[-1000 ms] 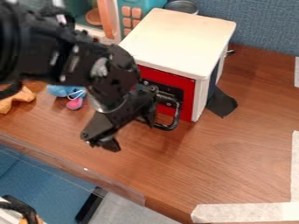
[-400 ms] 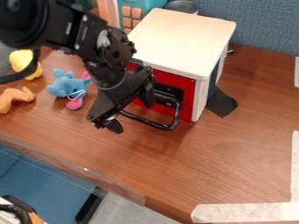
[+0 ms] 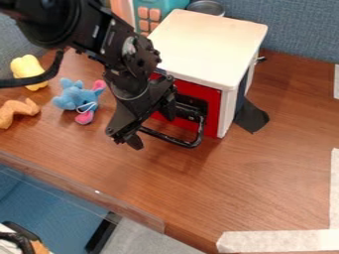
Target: Open the drawer
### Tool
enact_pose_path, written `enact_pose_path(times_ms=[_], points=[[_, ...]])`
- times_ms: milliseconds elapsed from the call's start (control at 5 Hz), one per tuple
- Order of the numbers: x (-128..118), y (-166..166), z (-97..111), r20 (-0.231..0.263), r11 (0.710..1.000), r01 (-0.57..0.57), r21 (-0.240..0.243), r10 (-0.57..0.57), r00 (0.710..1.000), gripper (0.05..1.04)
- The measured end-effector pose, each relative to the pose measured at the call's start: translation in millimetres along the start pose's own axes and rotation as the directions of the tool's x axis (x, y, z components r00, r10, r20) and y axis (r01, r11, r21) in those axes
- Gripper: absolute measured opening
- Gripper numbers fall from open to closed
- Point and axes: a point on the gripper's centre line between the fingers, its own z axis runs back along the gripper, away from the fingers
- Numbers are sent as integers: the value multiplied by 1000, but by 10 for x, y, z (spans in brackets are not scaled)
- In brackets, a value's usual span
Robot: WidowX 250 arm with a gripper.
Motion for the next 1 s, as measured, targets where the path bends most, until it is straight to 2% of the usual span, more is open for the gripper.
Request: enact_pose_path(times_ms=[200,400,600,800,1000], points=[[-74,-12,-61,-12,1000,-17,6,17,1000,947],[-122,58,-80,-10,999,-22,25,22,1000,652],[-176,113,-31,-15,999,-28,16,29,999,350],[-279,215,50,-16,999,-45,15,46,999,219],[-370,333,185,-14,999,-49,5,49,999,212]])
